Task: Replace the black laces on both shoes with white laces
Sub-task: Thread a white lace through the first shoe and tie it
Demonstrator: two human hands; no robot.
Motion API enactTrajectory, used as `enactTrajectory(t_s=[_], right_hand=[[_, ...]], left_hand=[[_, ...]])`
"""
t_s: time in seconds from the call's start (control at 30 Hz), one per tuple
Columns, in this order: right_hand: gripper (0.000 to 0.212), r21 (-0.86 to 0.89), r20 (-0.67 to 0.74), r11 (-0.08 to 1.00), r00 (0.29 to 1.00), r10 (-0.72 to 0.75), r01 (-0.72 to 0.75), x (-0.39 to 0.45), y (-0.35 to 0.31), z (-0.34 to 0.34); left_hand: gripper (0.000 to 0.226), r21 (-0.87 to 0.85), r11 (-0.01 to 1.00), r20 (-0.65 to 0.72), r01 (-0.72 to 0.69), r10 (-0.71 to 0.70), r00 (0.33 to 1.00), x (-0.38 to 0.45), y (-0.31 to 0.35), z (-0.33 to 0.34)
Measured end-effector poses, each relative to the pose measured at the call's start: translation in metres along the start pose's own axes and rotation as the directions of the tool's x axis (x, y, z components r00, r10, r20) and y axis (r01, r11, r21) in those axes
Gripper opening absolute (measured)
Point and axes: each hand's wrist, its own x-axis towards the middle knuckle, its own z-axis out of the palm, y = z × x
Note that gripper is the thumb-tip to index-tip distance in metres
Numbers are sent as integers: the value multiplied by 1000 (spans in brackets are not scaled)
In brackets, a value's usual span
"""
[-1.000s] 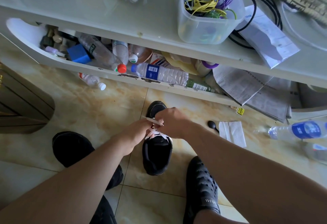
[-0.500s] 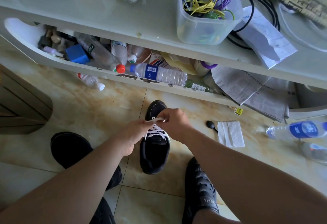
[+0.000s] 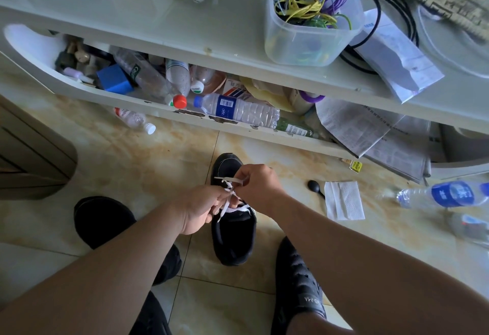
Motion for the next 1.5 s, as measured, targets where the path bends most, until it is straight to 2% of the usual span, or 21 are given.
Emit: enactTrajectory(t_s=[0.1,0.27,0.47,0.53,0.57,0.6,0.67,0.73,0.8,0.83,0.87,0.93,0.97,1.0,1.07,1.13,1.2,1.27,1.33,1.43,1.5], right_hand=[[21,-3,-14,1000,1000,2,-2,-1,-1,2],[17,-16,14,1000,1000,-10,10,-1,-1,5],[15,10,20,1000,1000,-21,21,1,2,4],[13,28,31,1000,999,-11,10,2,5,1],[12,33,38,999,999,-6,4,2,6,0],[11,35,42,999,999,1,-2,1,7,0],[11,64,31,998,999,18,-20,1,9,0],[13,111,15,993,999,39,-40,0,9,-1],[14,181,24,982,998,57,-60,1,11,0],[16,224,31,972,997,70,-75,2,13,0],[17,272,39,958,996,81,-89,2,15,0],[21,418,83,899,991,107,-132,3,15,0],[25,503,127,848,985,117,-166,4,15,0],[34,577,181,787,974,134,-216,3,13,0],[50,638,267,701,945,186,-319,4,13,-2],[51,604,254,711,932,257,-361,5,21,-4],[49,543,186,744,919,347,-391,5,39,-8],[48,495,134,753,894,427,-434,2,62,-13],[44,486,143,725,863,484,-488,-3,79,-17],[36,579,201,618,828,524,-532,-4,84,-19],[34,693,267,493,822,502,-526,-1,77,-20]], left_hand=[[10,-101,994,48,39,-34,998,1,-7,-4],[33,-152,978,165,145,-120,979,9,-17,-8],[6,-227,969,47,95,-86,995,17,-24,-10],[14,-88,996,-98,-14,6,995,18,-24,-10],[18,83,994,-172,-77,90,981,17,-23,-11],[21,288,949,-213,-127,193,958,15,-20,-13],[24,611,767,-160,-196,362,918,9,-10,-16],[27,757,618,-92,-211,421,903,4,-1,-17],[33,806,563,-107,-185,445,889,4,1,-18],[38,779,604,-153,-170,447,881,4,0,-18],[43,683,711,-228,-165,422,877,4,-2,-17],[45,147,967,-372,-208,249,894,5,-5,-17],[42,-203,953,-374,-226,138,917,6,-5,-16],[38,-475,849,-341,-232,65,938,5,-7,-13],[40,-746,620,-294,-241,18,956,3,-11,-5],[44,-860,429,-318,-277,-25,948,6,-19,-4],[38,-876,367,-382,-313,-133,915,11,-27,-13],[29,-828,440,-477,-346,-230,848,12,-34,-28],[27,-730,592,-564,-342,-238,791,10,-40,-39],[24,-497,821,-589,-281,-82,804,10,-39,-34],[21,-211,949,-544,-236,87,835,10,-34,-24]])
